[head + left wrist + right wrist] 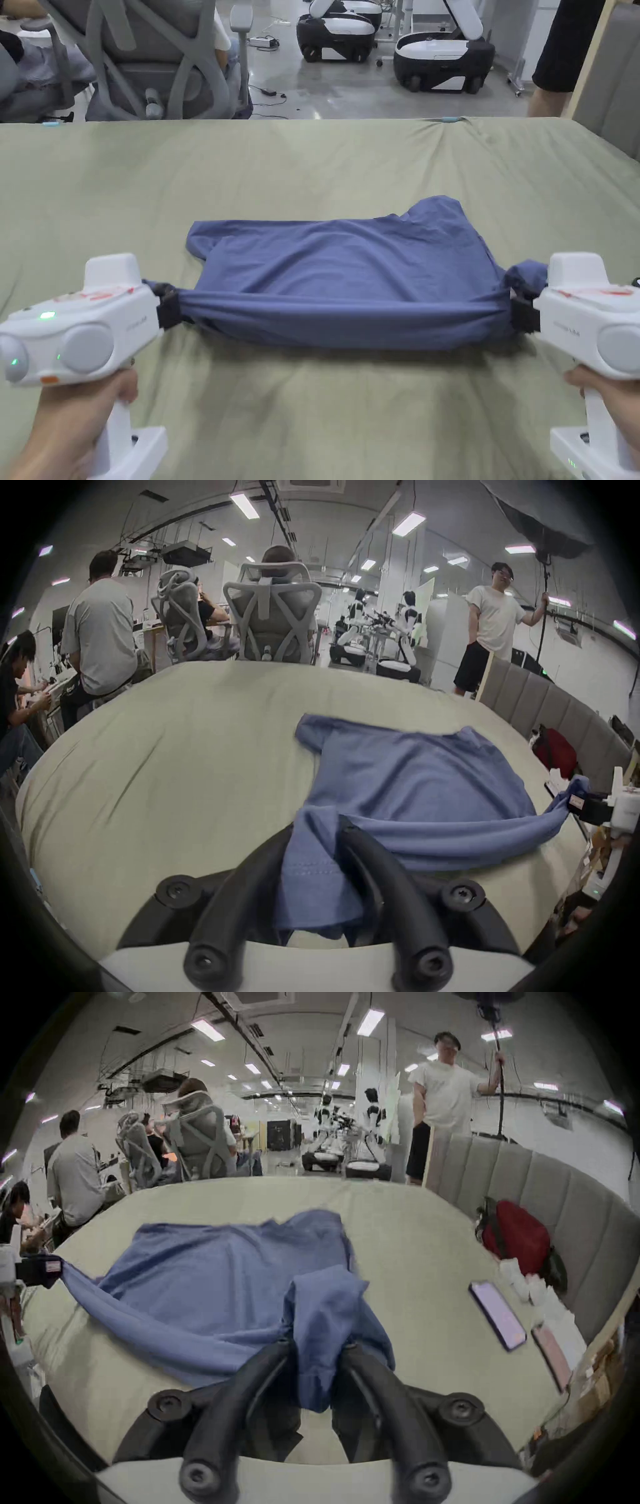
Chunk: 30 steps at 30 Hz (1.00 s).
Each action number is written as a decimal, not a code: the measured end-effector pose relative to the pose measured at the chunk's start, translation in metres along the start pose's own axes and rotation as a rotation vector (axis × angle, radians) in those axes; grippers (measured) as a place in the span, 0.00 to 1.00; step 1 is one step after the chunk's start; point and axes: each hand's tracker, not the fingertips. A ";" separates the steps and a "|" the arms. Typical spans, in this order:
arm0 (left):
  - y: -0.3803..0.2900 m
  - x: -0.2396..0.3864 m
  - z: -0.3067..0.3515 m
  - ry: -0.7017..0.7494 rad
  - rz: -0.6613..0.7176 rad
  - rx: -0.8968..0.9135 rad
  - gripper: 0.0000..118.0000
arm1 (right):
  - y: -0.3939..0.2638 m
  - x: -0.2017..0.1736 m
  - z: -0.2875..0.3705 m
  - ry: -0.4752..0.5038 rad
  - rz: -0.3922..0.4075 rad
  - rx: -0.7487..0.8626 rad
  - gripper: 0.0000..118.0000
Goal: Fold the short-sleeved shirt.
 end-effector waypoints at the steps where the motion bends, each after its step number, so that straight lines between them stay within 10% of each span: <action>1: 0.010 0.003 -0.014 0.014 0.000 -0.003 0.08 | 0.010 -0.001 -0.014 0.000 0.000 0.009 0.12; 20: 0.027 0.024 -0.172 0.123 -0.054 -0.206 0.09 | 0.043 -0.001 -0.199 -0.064 -0.017 -0.164 0.18; 22: 0.032 0.022 -0.169 0.126 -0.056 -0.209 0.22 | 0.046 0.002 -0.192 -0.054 -0.044 -0.143 0.45; 24: 0.036 0.019 -0.159 0.133 -0.081 -0.189 0.70 | 0.049 0.001 -0.171 -0.050 -0.068 -0.097 0.93; 26: 0.037 0.015 -0.141 0.101 -0.068 -0.149 0.99 | 0.050 0.001 -0.143 -0.038 -0.068 -0.028 0.98; 30: 0.026 0.016 -0.095 0.079 -0.034 -0.127 0.93 | 0.035 -0.014 -0.094 -0.036 -0.036 -0.045 0.92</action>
